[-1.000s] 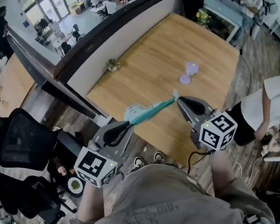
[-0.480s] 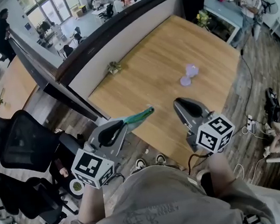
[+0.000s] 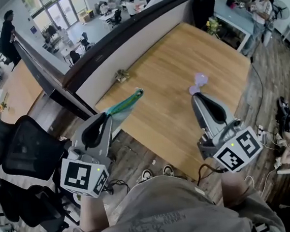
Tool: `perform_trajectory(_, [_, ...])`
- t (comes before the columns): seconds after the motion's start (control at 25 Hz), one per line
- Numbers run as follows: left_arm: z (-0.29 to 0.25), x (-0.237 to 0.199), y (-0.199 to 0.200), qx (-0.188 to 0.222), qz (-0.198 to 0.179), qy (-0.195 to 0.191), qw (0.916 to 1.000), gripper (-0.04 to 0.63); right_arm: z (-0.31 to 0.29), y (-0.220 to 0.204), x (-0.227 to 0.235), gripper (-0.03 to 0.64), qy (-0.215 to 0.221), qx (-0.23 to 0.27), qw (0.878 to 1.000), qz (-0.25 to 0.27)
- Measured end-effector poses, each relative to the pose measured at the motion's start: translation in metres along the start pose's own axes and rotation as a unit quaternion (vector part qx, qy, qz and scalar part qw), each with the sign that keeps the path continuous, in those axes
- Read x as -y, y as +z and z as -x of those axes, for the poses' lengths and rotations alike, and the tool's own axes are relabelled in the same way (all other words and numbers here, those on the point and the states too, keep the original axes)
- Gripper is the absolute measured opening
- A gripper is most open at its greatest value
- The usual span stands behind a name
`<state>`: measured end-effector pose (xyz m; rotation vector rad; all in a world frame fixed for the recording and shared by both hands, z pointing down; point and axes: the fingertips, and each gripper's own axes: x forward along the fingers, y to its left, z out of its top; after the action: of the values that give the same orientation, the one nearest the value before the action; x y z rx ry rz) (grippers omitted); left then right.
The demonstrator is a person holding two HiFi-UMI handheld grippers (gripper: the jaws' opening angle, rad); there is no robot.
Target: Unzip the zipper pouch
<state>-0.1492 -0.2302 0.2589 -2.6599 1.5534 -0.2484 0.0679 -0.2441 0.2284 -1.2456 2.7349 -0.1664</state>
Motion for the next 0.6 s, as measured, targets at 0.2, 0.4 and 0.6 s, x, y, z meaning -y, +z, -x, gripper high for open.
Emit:
perform_trajectory(0.2, [0.014, -0.014, 0.025, 0.019, -0.042, 0.062, 0.9970, 0.038, 0.010, 0.020, -0.014, 0.018, -0.010, 0.016, 0.998, 0.067])
perform_trajectory(0.4, [0.018, -0.008, 0.019, 0.023, -0.035, 0.055, 0.9976, 0.038, 0.013, 0.006, -0.019, 0.017, -0.013, -0.001, 0.996, 0.085])
perform_trajectory(0.6, [0.016, 0.008, -0.011, -0.007, -0.017, 0.034, 0.9993, 0.038, 0.009, -0.029, -0.020, 0.017, -0.003, -0.045, 0.996, 0.073])
